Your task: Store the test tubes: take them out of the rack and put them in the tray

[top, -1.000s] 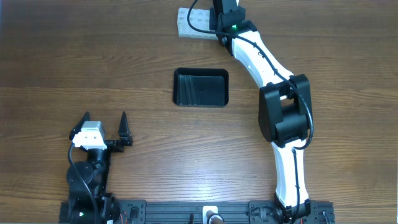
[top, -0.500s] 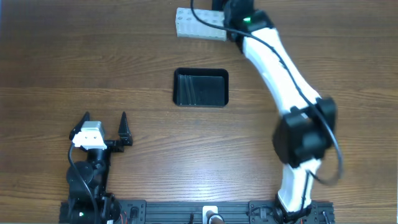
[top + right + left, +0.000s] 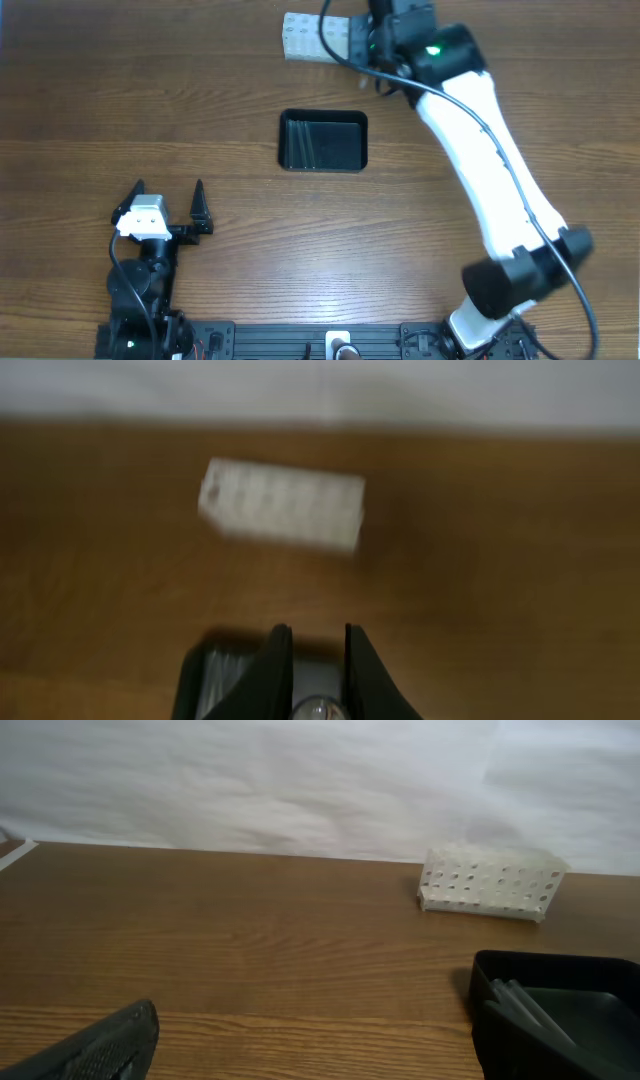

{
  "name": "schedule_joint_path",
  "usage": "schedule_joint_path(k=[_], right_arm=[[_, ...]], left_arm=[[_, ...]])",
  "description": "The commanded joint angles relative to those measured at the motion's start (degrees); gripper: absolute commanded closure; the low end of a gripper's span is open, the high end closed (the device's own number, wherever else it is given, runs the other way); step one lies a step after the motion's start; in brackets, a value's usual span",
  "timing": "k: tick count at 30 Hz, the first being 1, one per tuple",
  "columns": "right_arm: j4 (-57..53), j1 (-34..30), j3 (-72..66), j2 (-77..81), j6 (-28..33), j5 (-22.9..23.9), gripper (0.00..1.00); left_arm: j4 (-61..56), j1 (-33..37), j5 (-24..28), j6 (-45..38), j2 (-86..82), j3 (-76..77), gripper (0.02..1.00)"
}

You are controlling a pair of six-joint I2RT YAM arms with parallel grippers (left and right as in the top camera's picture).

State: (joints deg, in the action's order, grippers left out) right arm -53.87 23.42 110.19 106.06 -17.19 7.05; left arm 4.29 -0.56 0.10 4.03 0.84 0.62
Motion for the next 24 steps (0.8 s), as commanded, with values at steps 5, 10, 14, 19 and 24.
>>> schedule_joint_path(k=[5, 10, 14, 19, 24], right_arm=[[-1.92, 1.18, -1.55, 14.16, -5.11, -8.50, 0.923], [-2.14, 1.25, -1.55, 19.04, -5.88, -8.52, 0.917], [-2.56, 1.51, -1.57, 20.48, -6.23, -8.50, 0.915], [-2.71, 2.23, -2.14, 20.72, -8.02, -7.67, 0.915], [-2.16, 2.78, -4.17, 20.72, -9.70, -7.19, 0.897]], left_arm=[[0.07, 0.35, 0.76, -0.81, -0.46, -0.28, 0.020], [0.07, 0.35, 0.76, -0.83, -0.46, -0.28, 0.018], [0.07, 0.35, 0.76, -0.83, -0.46, -0.28, 0.018], [0.07, 0.35, 0.74, -0.83, -0.46, -0.28, 0.018], [0.07, 0.35, 0.76, -0.83, -0.46, -0.28, 0.018]])
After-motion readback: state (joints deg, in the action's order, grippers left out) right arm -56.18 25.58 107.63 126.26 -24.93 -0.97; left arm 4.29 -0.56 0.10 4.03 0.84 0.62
